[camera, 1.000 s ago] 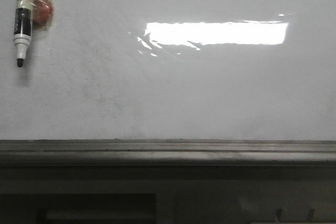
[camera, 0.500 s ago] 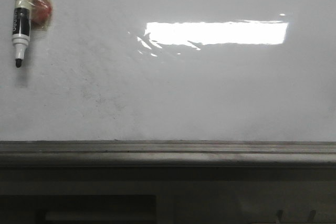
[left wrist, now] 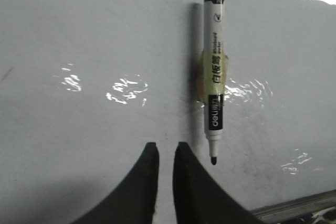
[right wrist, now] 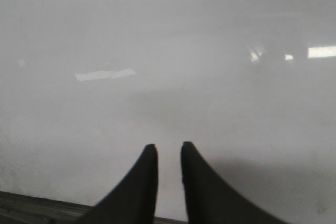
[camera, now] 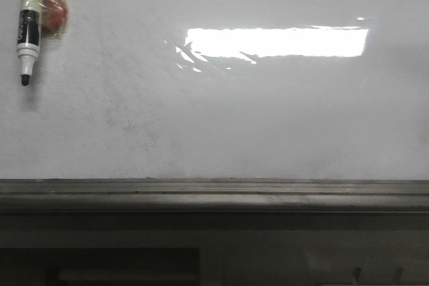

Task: Write number 6 on whiteboard

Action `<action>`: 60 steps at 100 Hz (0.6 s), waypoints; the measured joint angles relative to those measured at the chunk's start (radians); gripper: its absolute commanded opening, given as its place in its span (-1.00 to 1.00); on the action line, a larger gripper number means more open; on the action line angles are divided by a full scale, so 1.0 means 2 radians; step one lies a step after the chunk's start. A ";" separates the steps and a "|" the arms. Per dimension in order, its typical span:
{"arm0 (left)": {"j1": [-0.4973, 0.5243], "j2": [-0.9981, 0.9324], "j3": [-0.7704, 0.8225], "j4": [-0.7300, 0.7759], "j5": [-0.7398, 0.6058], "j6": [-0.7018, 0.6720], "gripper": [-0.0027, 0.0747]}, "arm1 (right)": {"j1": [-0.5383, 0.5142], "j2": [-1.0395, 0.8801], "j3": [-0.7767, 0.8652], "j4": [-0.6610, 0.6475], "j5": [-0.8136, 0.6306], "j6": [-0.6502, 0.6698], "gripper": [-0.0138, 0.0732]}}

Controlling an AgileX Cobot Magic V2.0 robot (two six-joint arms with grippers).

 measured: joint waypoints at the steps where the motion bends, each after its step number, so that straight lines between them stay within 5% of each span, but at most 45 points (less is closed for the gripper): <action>1: 0.000 0.004 0.000 -0.011 0.000 0.005 -0.36 | 0.000 0.002 -0.001 0.000 0.001 -0.001 0.24; 9: 0.000 0.025 -0.001 -0.074 0.001 0.072 0.14 | 0.000 0.011 -0.007 0.000 0.004 -0.002 0.54; 16: 0.000 0.045 -0.002 -0.131 0.001 0.129 0.40 | 0.000 0.017 -0.010 0.000 0.006 -0.002 0.55; 43: 0.000 0.142 -0.003 -0.338 0.015 0.333 0.29 | 0.000 0.020 -0.012 0.000 0.009 -0.003 0.51; 60: 0.000 0.206 -0.018 -0.379 0.030 0.389 0.29 | 0.000 0.021 -0.014 0.000 0.009 -0.003 0.51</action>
